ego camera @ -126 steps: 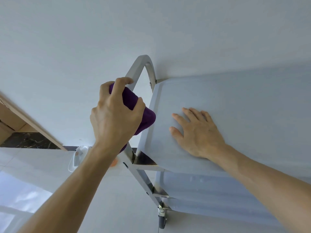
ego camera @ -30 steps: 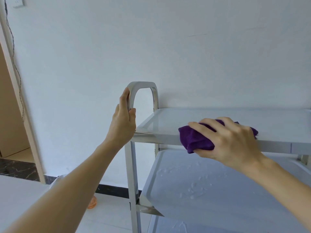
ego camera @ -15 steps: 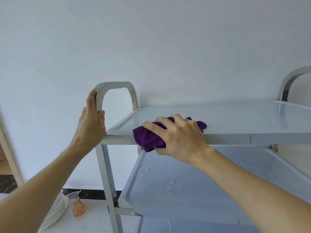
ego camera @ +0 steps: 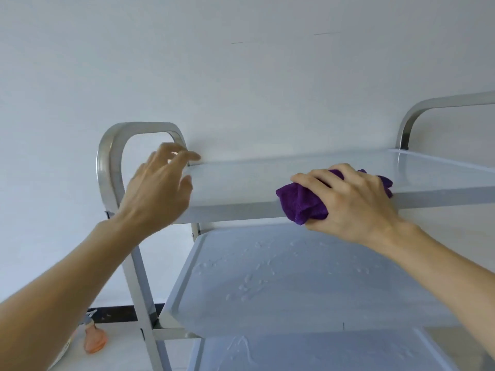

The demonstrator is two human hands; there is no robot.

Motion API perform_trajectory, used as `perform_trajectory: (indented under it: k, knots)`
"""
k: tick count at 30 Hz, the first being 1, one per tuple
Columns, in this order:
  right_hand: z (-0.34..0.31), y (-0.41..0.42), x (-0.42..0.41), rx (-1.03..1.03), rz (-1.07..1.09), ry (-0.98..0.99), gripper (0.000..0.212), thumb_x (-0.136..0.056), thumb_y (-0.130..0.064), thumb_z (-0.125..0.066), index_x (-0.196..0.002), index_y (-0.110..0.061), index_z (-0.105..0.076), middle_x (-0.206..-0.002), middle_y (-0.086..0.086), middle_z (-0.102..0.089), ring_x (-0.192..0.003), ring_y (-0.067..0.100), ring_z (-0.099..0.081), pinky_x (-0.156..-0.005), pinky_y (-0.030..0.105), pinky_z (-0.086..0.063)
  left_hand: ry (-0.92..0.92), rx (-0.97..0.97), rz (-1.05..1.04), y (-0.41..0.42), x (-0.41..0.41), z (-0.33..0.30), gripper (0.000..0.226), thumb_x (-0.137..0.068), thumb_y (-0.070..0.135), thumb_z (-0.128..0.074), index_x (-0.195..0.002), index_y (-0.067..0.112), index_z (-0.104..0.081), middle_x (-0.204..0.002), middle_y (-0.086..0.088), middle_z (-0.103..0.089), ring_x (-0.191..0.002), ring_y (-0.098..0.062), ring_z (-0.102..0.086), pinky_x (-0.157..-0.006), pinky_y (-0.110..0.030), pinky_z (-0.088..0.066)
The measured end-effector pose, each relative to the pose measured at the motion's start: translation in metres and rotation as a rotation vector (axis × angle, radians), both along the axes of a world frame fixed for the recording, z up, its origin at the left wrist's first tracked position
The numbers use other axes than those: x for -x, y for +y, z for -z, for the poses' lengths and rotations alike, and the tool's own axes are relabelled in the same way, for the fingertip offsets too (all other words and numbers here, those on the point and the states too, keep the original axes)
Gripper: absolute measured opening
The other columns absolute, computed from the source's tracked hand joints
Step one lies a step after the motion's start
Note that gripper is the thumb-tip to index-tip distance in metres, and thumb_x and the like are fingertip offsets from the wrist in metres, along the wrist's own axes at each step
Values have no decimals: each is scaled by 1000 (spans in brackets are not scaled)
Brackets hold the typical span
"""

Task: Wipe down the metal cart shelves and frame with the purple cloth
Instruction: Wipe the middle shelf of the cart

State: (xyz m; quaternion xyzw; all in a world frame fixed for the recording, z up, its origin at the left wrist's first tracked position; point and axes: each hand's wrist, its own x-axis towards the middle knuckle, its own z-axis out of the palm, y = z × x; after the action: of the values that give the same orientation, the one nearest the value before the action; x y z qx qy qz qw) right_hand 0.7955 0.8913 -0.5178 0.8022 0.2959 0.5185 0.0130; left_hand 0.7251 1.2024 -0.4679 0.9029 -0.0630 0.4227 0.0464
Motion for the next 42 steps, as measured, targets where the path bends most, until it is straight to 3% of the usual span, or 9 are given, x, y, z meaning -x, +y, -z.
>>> perform_trajectory:
  k: [2,5,9,14,18,21,33,38,42]
  knots:
    - [2,9,-1,-1,40,-1,59,-68,-54,-61,-121,-29,-63,-104,-10,-69,-87,30,-62,-57,29,-40,85,111,81,-29,-18,7,29,-99,24,-51,-127,26,-58,-138,5,-48,-96,-22,-58,-79,-36,-41]
    - [4,13,-5,-3,37,-21,55,-69,-54,-63,-118,-29,-64,-99,-10,-69,-84,28,-61,-55,28,-39,195,185,164,-62,-41,12,27,-102,34,-43,-122,30,-60,-134,10,-53,-104,-16,-58,-89,-42,-48]
    - [5,5,-9,1,-29,-76,48,-74,-49,-61,-117,-29,-66,-101,-11,-68,-82,26,-60,-52,26,-38,344,56,34,-74,-54,23,39,-99,46,-22,-110,44,-59,-121,18,-57,-102,-16,-54,-80,-38,-38]
    - [2,-57,-14,37,-61,-53,50,-74,-45,-66,-121,-28,-67,-111,-13,-68,-92,23,-64,-51,31,-49,383,16,-37,-68,-54,24,38,-99,50,-17,-114,54,-52,-125,28,-53,-98,-12,-47,-79,-38,-37]
    - [1,-134,-17,-1,11,7,56,-75,-48,-74,-123,-21,-67,-124,-7,-67,-105,24,-65,-58,39,-56,380,12,-45,-73,-50,24,40,-98,50,-14,-111,52,-52,-123,26,-54,-96,-13,-48,-76,-37,-35]
    - [0,-146,-17,-13,70,37,53,-76,-52,-70,-119,-21,-67,-119,-7,-68,-104,24,-65,-60,40,-56,357,18,-84,-79,-50,25,42,-97,47,-12,-106,46,-52,-116,20,-56,-92,-17,-50,-73,-37,-35]
    - [-4,-10,0,77,105,145,62,-74,-60,-58,-126,-27,-55,-112,-7,-65,-95,31,-59,-64,34,-45,370,-5,-96,-84,-46,22,41,-99,46,-12,-108,46,-52,-118,15,-56,-95,-20,-50,-77,-39,-37]
    - [-8,-64,-6,82,71,148,65,-68,-58,-67,-127,-33,-56,-121,-15,-62,-100,24,-64,-63,31,-44,382,0,-62,-77,-43,20,40,-100,48,-15,-113,53,-52,-126,25,-53,-95,-16,-47,-79,-38,-37]
    - [-8,-126,-10,5,110,207,66,-65,-56,-74,-125,-36,-55,-128,-14,-59,-109,23,-61,-76,42,-54,401,8,-75,-84,-48,13,36,-99,44,-23,-108,43,-58,-117,12,-60,-97,-25,-55,-79,-39,-40]
